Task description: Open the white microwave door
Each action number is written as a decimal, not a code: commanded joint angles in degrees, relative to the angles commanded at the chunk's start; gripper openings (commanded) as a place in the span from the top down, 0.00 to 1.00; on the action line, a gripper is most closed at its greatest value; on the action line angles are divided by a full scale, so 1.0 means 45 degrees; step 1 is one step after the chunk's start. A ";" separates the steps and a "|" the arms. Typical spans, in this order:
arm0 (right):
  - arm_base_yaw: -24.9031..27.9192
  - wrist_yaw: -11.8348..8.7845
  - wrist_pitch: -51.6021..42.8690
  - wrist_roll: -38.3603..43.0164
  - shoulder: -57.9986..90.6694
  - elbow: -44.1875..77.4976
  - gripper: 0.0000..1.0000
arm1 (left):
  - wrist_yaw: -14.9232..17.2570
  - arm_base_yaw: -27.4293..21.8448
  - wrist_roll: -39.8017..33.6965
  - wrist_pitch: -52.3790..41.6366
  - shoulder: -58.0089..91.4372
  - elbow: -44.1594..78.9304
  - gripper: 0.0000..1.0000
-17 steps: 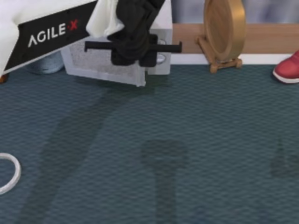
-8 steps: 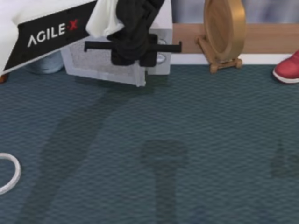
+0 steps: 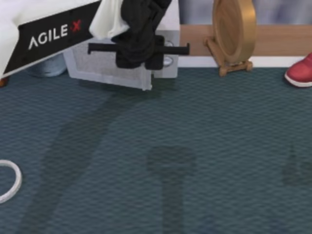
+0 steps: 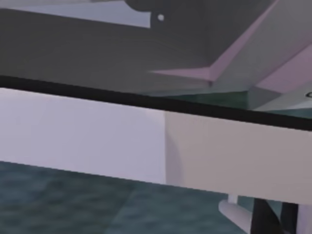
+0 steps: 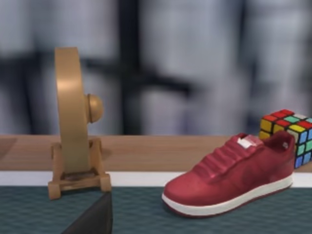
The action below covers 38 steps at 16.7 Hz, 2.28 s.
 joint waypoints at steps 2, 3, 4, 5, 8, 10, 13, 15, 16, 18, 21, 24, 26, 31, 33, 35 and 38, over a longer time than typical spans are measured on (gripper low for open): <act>0.0000 0.0000 0.0000 0.0000 0.0000 0.0000 0.00 | 0.0118 0.0057 0.0266 0.0190 -0.0266 -0.0307 1.00; 0.0000 0.0000 0.0000 0.0000 0.0000 0.0000 0.00 | 0.0208 0.0100 0.0473 0.0295 -0.0429 -0.0588 1.00; 0.0000 0.0000 0.0000 0.0000 0.0000 0.0000 0.00 | 0.0309 0.0143 0.0707 0.0395 -0.0590 -0.0915 1.00; 0.0000 0.0000 0.0000 0.0000 0.0000 0.0000 0.00 | 0.0413 0.0183 0.0944 0.0503 -0.0752 -0.1230 1.00; 0.0000 0.0000 0.0000 0.0000 0.0000 0.0000 0.00 | 0.0625 0.0265 0.1384 0.0837 -0.1195 -0.1706 1.00; 0.0000 0.0000 0.0000 0.0000 0.0000 0.0000 0.00 | 0.0629 0.0266 0.1392 0.0846 -0.1206 -0.1711 1.00; 0.0000 0.0000 0.0000 0.0000 0.0000 0.0000 0.00 | 0.0629 0.0266 0.1392 0.0846 -0.1206 -0.1711 1.00; 0.0000 0.0000 0.0000 0.0000 0.0000 0.0000 0.00 | 0.0629 0.0266 0.1392 0.0846 -0.1206 -0.1711 1.00; 0.0000 0.0000 0.0000 0.0000 0.0000 0.0000 0.00 | 0.0629 0.0266 0.1392 0.0846 -0.1206 -0.1711 1.00; 0.0000 0.0000 0.0000 0.0000 0.0000 0.0000 0.00 | 0.0629 0.0266 0.1392 0.0846 -0.1206 -0.1711 1.00; 0.0000 0.0000 0.0000 0.0000 0.0000 0.0000 0.00 | 0.0629 0.0266 0.1392 0.0846 -0.1206 -0.1711 1.00; 0.0000 0.0000 0.0000 0.0000 0.0000 0.0000 0.00 | 0.0629 0.0266 0.1392 0.0846 -0.1206 -0.1711 1.00; 0.0000 0.0000 0.0000 0.0000 0.0000 0.0000 0.00 | 0.0629 0.0266 0.1392 0.0846 -0.1206 -0.1711 1.00; 0.0000 0.0000 0.0000 0.0000 0.0000 0.0000 0.00 | 0.0629 0.0266 0.1392 0.0846 -0.1206 -0.1711 1.00; 0.0000 0.0000 0.0000 0.0000 0.0000 0.0000 0.00 | 0.0695 0.0184 0.1344 0.0846 -0.1158 -0.1739 1.00; 0.0000 0.0000 0.0000 0.0000 0.0000 0.0000 0.00 | 0.0756 0.0231 0.1534 0.0937 -0.1309 -0.1908 1.00; 0.0000 0.0000 0.0000 0.0000 0.0000 0.0000 0.00 | 0.1080 0.0420 0.2226 0.1242 -0.1848 -0.2640 1.00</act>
